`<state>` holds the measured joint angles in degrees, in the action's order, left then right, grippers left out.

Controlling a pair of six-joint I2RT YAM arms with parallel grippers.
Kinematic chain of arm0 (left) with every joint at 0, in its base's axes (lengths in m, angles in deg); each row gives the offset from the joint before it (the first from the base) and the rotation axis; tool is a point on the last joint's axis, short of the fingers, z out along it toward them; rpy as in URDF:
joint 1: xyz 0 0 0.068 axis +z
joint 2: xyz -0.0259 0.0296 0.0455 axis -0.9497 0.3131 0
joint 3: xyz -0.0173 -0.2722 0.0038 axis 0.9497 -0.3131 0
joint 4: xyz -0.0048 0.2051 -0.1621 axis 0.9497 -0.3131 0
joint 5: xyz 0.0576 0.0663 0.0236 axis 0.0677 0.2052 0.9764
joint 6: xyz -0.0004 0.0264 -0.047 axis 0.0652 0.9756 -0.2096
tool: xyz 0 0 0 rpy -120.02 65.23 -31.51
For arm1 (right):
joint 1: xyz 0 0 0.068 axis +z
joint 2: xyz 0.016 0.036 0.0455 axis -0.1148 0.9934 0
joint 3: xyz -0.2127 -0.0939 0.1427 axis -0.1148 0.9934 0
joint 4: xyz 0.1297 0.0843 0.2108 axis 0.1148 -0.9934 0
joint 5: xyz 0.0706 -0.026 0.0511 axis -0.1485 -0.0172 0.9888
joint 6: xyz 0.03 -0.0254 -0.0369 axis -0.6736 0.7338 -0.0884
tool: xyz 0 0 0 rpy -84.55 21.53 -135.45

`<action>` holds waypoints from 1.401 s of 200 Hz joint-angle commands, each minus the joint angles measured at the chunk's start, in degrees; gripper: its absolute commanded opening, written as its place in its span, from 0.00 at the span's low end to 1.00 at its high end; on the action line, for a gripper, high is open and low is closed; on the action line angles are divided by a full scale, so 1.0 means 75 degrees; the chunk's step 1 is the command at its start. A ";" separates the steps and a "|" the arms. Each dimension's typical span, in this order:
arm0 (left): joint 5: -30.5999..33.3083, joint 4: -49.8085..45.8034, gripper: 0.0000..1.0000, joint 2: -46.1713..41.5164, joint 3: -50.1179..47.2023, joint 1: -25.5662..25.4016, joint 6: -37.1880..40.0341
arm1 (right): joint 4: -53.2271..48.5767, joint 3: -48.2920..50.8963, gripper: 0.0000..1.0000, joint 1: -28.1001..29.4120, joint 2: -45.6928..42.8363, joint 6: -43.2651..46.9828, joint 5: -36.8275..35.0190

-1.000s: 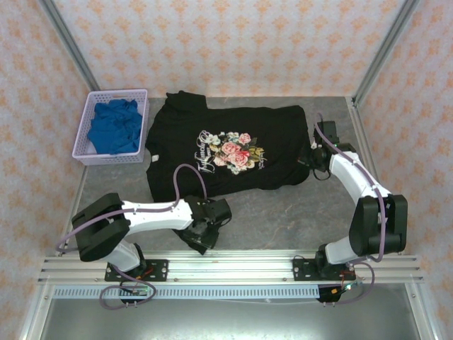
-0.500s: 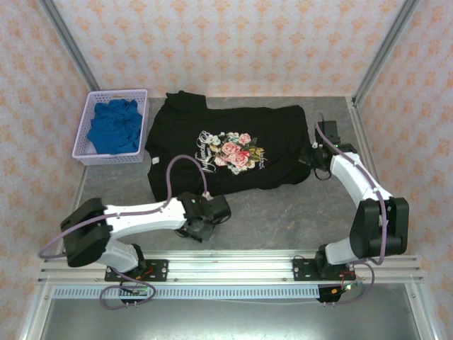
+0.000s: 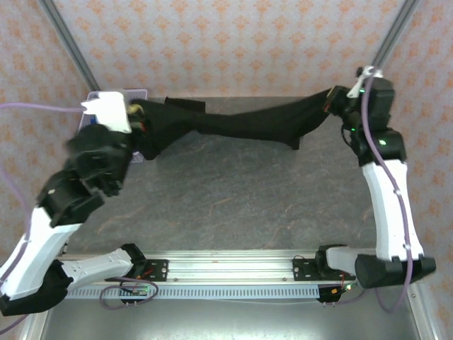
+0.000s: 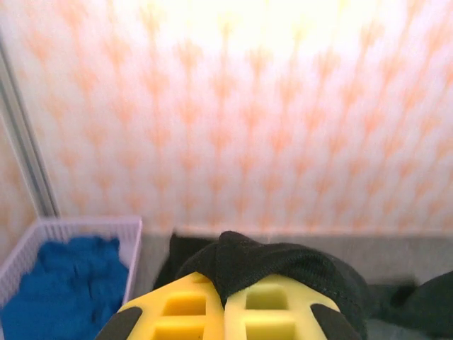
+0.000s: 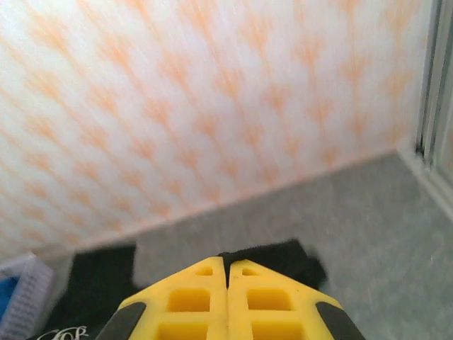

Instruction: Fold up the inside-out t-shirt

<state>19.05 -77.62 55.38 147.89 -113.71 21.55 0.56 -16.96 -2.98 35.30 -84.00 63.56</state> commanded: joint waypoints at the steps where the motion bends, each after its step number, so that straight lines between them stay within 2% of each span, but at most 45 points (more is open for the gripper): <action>1: 0.0326 0.0148 0.00 -0.0122 0.1263 0.0039 0.1398 | -0.0938 -0.1010 0.00 0.0045 -0.0813 0.0494 -0.0481; 31: -0.0044 -0.0457 0.00 -0.0027 0.3132 0.0040 0.2095 | -0.1694 -0.2240 0.00 0.0045 -0.1424 0.0716 -0.0729; 51: 0.0052 -0.0661 0.00 0.0315 0.4100 0.0044 0.2577 | -0.2053 -0.2922 0.00 0.0045 -0.1501 0.0786 -0.0692; 79: 0.0325 -0.1171 0.00 0.1221 0.5548 0.0045 0.3047 | -0.2365 -0.3701 0.00 0.0044 -0.1357 0.0822 -0.0685; 107: 0.0844 -0.0903 0.00 0.2140 0.6541 0.0039 0.3922 | -0.2527 -0.4211 0.00 0.0045 -0.0948 0.0994 -0.0859; 128: 0.1112 -0.0821 0.00 0.3296 0.7387 0.0095 0.4556 | -0.2390 -0.4160 0.00 0.0045 -0.0450 0.1252 -0.1269; 137: 0.0840 -0.1024 0.00 0.3796 0.7689 0.0522 0.4355 | -0.2192 -0.3908 0.00 0.0045 -0.0257 0.1361 -0.1453; 152: -0.0394 -0.1652 0.00 0.4512 0.7863 0.1937 0.3154 | -0.1606 -0.3194 0.00 0.0045 0.0166 0.1508 -0.1708; 167: -0.1487 -0.1828 0.00 0.5149 0.7418 0.3099 0.2159 | -0.1013 -0.2516 0.00 0.0045 0.0760 0.1609 -0.1833; 187: -0.2298 -0.1334 0.00 0.6281 0.6440 0.3824 0.1522 | -0.0079 -0.1742 0.00 0.0045 0.2043 0.1727 -0.2066; 208: -0.2723 -0.0937 0.00 0.8280 0.6626 0.4243 0.1130 | 0.1068 -0.1513 0.00 0.0037 0.3928 0.1775 -0.2180; 219: -0.2991 -0.1020 0.06 0.9659 0.7559 0.4434 0.0845 | 0.1441 -0.1951 0.05 0.0028 0.5214 0.1718 -0.2384; 230: -0.3246 -0.1184 0.08 1.1138 0.9158 0.4573 0.0574 | 0.1215 -0.2976 0.07 0.0033 0.6660 0.1629 -0.2597; 244: -0.3718 -0.1031 0.25 1.2375 1.0492 0.4709 0.0141 | -0.0061 -0.5303 0.20 0.0008 0.8495 0.1321 -0.2384; 257: -0.3939 -0.0524 0.52 1.2382 1.0044 0.4747 -0.0095 | -0.1254 -0.7545 0.33 0.0050 0.9905 0.1334 -0.2120; 272: -0.4087 -0.0048 0.64 1.1754 0.8848 0.4754 -0.0244 | -0.2610 -1.0194 0.41 0.0103 1.1222 0.1364 -0.1660; 280: -0.4178 -0.0016 0.71 1.1441 0.8397 0.4771 -0.0299 | -0.2921 -1.0641 0.44 0.0153 1.1378 0.1327 -0.1483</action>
<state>-8.29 -83.93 154.85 215.10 -78.08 24.13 -6.65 -77.74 -2.72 119.02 -73.29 49.23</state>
